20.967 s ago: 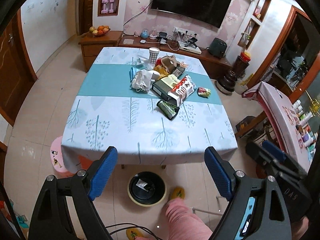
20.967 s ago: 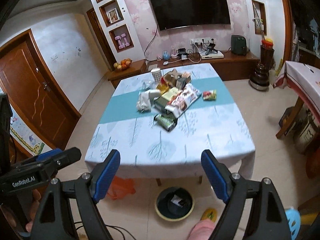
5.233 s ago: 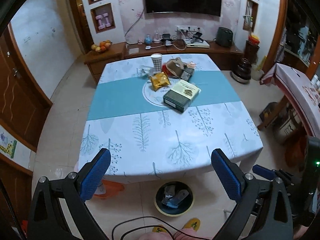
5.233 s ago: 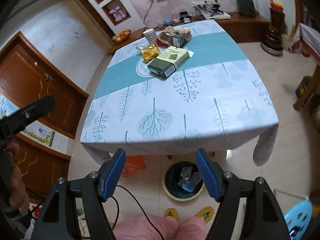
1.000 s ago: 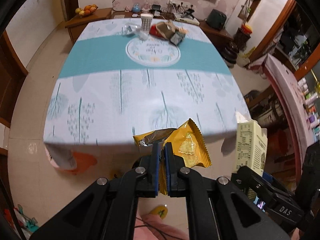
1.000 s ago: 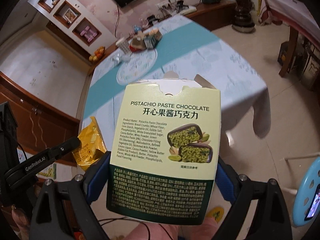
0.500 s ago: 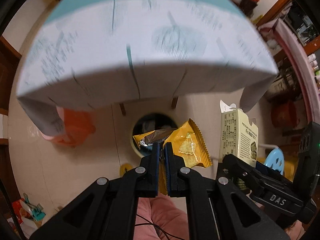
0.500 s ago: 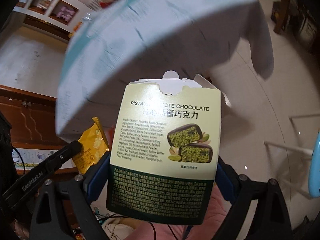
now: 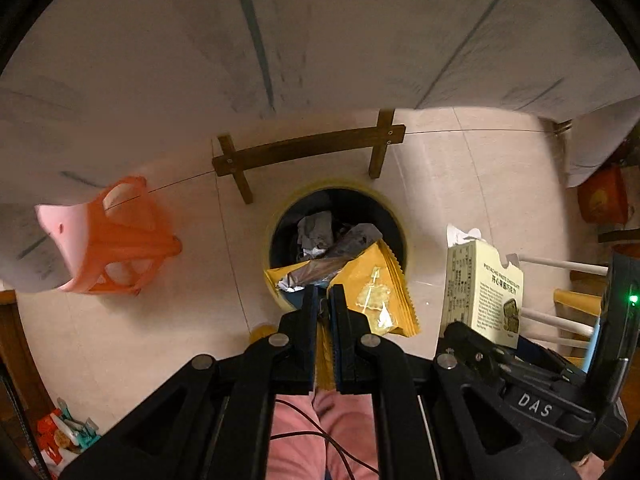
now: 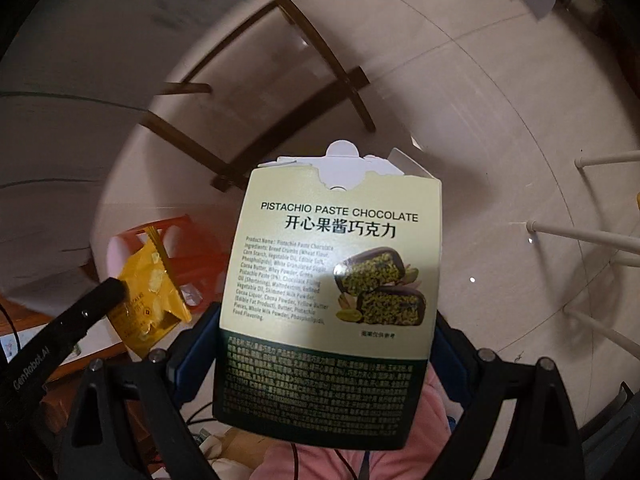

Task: Collect trash
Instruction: 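Carry the pistachio box and yellow wrapper down over the trash bin, then open both tools to drop the box and wrapper into the bin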

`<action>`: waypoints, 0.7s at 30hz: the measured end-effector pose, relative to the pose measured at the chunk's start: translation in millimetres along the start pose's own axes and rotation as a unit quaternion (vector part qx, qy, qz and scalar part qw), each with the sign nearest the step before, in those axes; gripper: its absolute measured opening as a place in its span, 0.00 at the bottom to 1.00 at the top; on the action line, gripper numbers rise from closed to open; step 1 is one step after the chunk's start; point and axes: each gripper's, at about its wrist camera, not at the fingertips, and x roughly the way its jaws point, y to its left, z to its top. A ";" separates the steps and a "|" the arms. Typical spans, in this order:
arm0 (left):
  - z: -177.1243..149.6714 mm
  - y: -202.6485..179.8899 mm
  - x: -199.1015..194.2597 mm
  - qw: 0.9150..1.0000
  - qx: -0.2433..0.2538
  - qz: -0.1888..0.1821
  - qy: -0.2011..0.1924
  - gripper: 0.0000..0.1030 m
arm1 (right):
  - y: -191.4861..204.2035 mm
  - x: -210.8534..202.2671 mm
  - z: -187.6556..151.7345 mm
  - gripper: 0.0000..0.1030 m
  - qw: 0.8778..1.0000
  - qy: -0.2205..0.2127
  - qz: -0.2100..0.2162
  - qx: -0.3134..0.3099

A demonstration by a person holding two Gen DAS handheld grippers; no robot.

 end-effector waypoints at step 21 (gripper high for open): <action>-5.1 38.9 63.4 0.999 -0.013 0.002 -0.050 0.50 | 7.3 87.3 13.8 0.92 0.999 0.006 -0.028 -0.018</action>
